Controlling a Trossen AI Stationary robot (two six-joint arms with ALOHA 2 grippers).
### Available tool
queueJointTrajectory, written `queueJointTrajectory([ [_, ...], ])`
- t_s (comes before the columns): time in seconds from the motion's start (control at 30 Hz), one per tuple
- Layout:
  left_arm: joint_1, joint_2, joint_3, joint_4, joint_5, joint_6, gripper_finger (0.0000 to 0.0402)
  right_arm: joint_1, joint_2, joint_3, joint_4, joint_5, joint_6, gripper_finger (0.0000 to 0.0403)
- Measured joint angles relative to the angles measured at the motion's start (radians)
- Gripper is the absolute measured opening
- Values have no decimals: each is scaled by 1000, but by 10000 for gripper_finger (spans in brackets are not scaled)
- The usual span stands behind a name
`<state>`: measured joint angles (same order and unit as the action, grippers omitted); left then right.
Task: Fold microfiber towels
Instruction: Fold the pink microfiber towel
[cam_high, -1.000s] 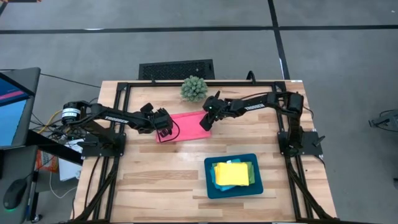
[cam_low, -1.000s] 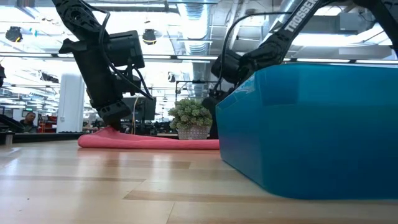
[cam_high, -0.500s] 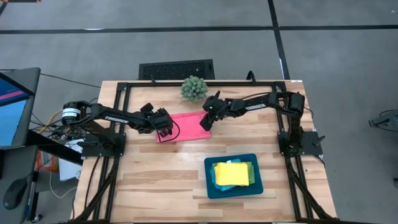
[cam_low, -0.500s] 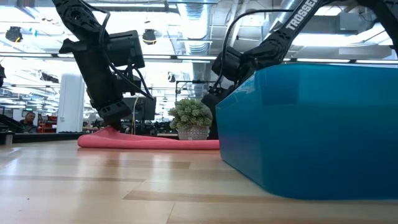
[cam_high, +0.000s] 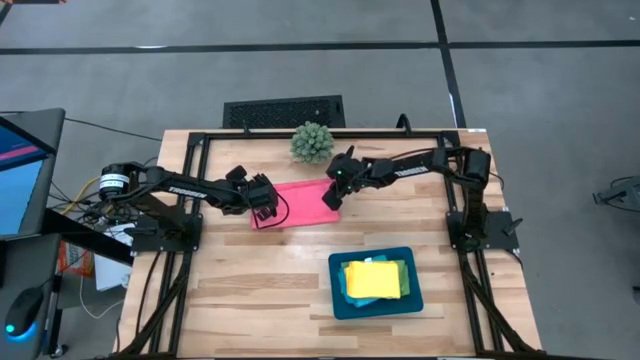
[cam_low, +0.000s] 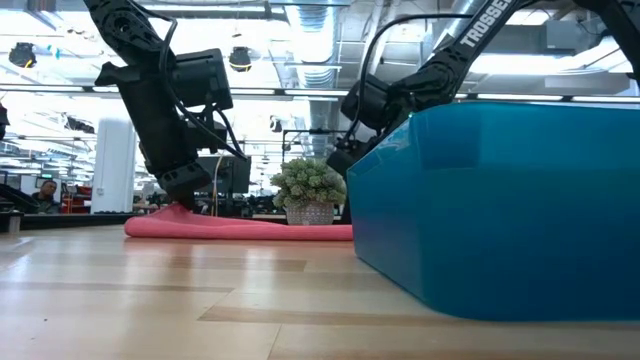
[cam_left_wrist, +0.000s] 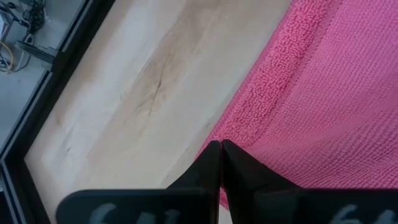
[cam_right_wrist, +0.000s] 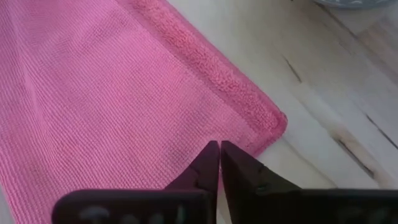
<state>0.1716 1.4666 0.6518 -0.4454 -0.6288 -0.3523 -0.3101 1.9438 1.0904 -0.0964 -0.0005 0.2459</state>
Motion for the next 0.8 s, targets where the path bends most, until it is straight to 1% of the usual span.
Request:
queueJointTrajectory([
  [0.07, 0, 0, 0, 0, 10, 0, 0, -6, 0, 0, -14, -1, 5, 44],
  [0.17, 0, 0, 0, 0, 18, 0, 0, -17, 0, 0, -37, 12, 16, 68],
  [0.3, 0, 0, 0, 0, 18, 0, 0, -25, 0, 0, -39, 51, 41, 121],
  [0.43, 0, 0, 0, 0, 18, 0, 0, -26, 0, 0, -39, 52, 65, 178],
  [0.53, 0, 0, 0, 0, 18, 0, 0, -11, 0, 0, -28, 56, 69, 208],
  [0.63, 0, 0, 0, 1, 18, 0, 0, 5, 0, 0, -6, 54, 69, 220],
  [0.8, 0, 0, 0, 3, 19, -3, 0, 9, 23, 1, 10, 55, 98, 213],
])
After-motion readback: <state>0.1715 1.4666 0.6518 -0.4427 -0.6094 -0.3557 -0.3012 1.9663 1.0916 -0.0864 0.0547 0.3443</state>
